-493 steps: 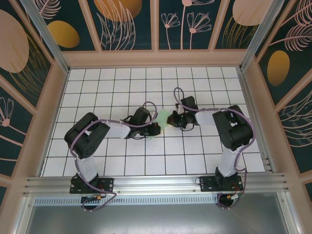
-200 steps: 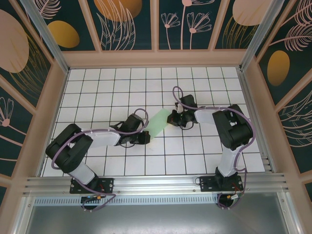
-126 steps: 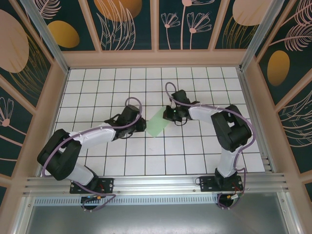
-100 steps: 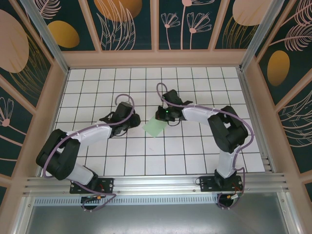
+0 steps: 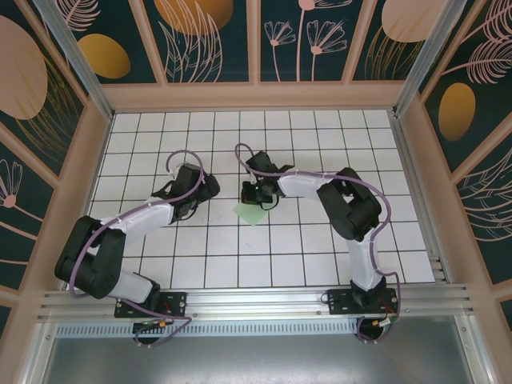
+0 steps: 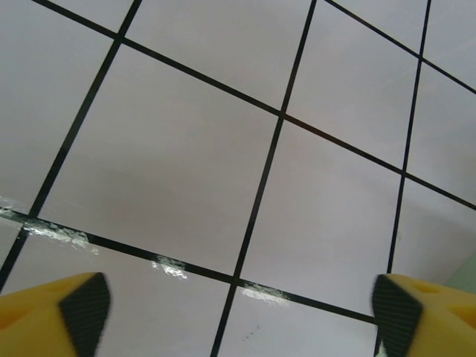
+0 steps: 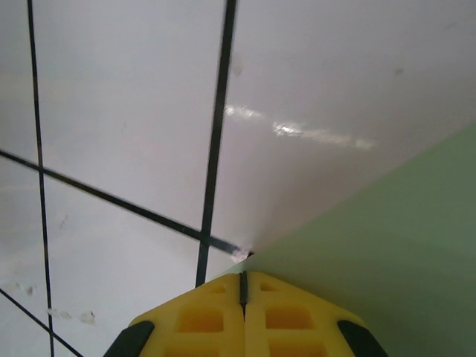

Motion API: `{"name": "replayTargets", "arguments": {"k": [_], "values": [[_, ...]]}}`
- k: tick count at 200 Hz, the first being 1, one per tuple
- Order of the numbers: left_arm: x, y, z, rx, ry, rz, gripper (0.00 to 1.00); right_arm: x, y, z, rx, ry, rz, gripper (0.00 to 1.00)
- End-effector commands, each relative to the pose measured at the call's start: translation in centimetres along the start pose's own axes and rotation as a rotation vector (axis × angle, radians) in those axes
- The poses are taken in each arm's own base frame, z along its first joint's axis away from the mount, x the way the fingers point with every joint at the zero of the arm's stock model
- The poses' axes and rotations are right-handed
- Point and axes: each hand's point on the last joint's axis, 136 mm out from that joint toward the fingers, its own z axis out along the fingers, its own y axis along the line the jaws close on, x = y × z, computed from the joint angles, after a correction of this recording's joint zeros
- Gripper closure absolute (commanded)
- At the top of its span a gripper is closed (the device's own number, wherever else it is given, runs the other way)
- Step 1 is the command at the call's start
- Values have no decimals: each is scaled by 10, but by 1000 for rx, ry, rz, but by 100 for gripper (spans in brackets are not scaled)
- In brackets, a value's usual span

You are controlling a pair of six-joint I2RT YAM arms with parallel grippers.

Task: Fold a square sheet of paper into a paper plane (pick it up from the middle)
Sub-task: Rotate the paper at the center of the table, then fold the triangle a second time at the center of the table.

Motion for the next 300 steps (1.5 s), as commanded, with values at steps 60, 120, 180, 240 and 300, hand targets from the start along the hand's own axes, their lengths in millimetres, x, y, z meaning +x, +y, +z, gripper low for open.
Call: {"name": "replayTargets", "arguments": {"k": [60, 120, 180, 240, 300], "values": [[8, -21, 7, 115, 51, 14, 2, 54, -10, -37, -22, 107, -178, 90], [36, -51, -1, 310, 201, 21, 6, -13, -50, -69, 172, -209, 137, 62], [82, -76, -14, 477, 403, -25, 20, -25, -72, -47, 177, -191, 229, 58], [117, -87, -25, 510, 519, -11, 19, -12, -99, -28, 153, -124, 259, 59], [142, -89, -34, 497, 589, -50, 18, 11, -126, -21, 123, -73, 360, 60]]}}
